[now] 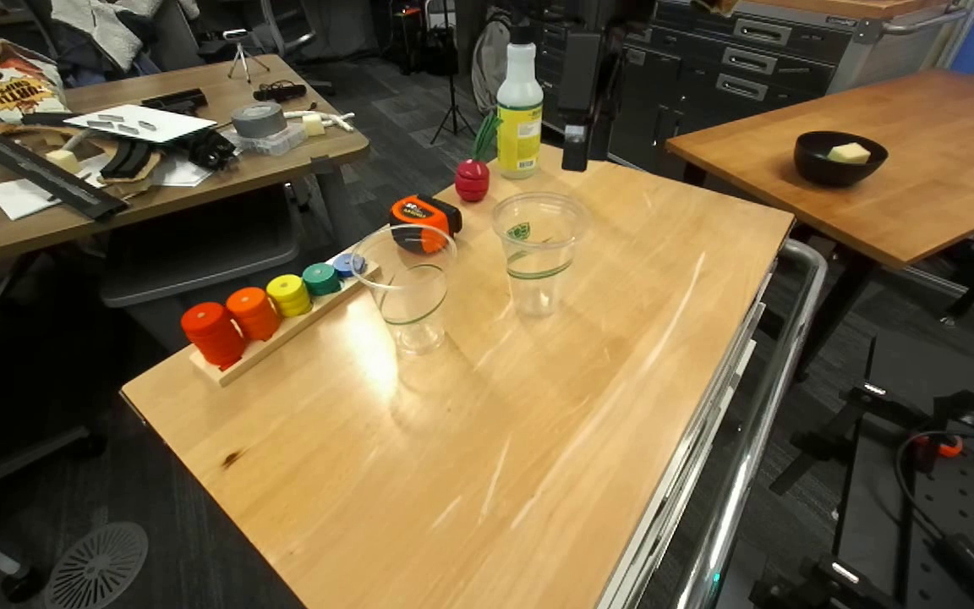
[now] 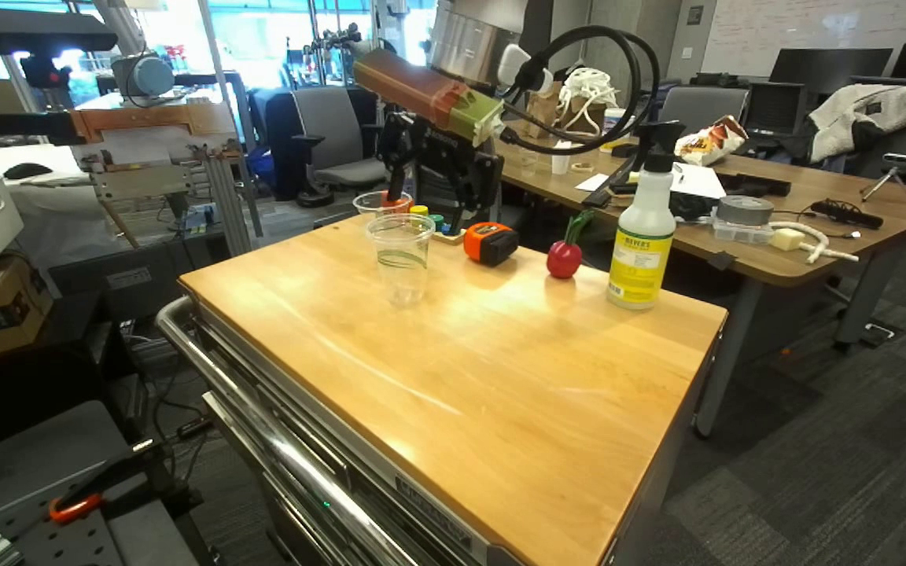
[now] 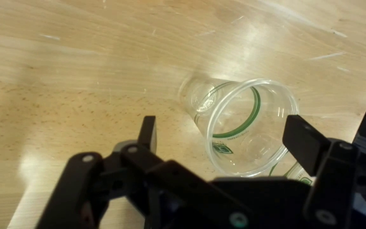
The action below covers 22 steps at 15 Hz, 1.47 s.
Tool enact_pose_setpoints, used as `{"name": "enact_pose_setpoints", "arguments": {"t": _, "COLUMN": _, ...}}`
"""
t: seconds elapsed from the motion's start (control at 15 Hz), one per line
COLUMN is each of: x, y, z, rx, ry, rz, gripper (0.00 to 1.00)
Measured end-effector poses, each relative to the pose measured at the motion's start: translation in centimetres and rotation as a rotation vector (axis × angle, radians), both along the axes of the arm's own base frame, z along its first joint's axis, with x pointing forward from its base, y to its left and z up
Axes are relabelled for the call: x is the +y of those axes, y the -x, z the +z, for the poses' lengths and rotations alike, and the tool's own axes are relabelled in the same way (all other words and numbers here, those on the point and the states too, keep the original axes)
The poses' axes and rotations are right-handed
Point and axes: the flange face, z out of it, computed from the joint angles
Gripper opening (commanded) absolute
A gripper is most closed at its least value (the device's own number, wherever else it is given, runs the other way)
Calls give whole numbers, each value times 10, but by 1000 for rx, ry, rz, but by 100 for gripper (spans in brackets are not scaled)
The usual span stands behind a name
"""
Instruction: Stack the cups together
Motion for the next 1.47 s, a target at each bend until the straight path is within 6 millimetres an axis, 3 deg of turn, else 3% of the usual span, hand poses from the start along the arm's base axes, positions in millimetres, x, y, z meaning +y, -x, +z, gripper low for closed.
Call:
{"name": "enact_pose_setpoints", "arguments": {"t": 0.73, "x": 3, "y": -21, "z": -52, "rx": -7, "ry": 143, "rz": -149, "gripper": 100}}
{"name": "enact_pose_setpoints", "arguments": {"t": 0.8, "x": 3, "y": -22, "z": -55, "rx": -10, "ry": 149, "rz": -164, "gripper": 75}}
{"name": "enact_pose_setpoints", "arguments": {"t": 0.93, "x": 5, "y": -24, "z": -59, "rx": -8, "ry": 155, "rz": -192, "gripper": 66}}
{"name": "enact_pose_setpoints", "arguments": {"t": 1.47, "x": 34, "y": -26, "z": -51, "rx": 1, "ry": 147, "rz": -192, "gripper": 4}}
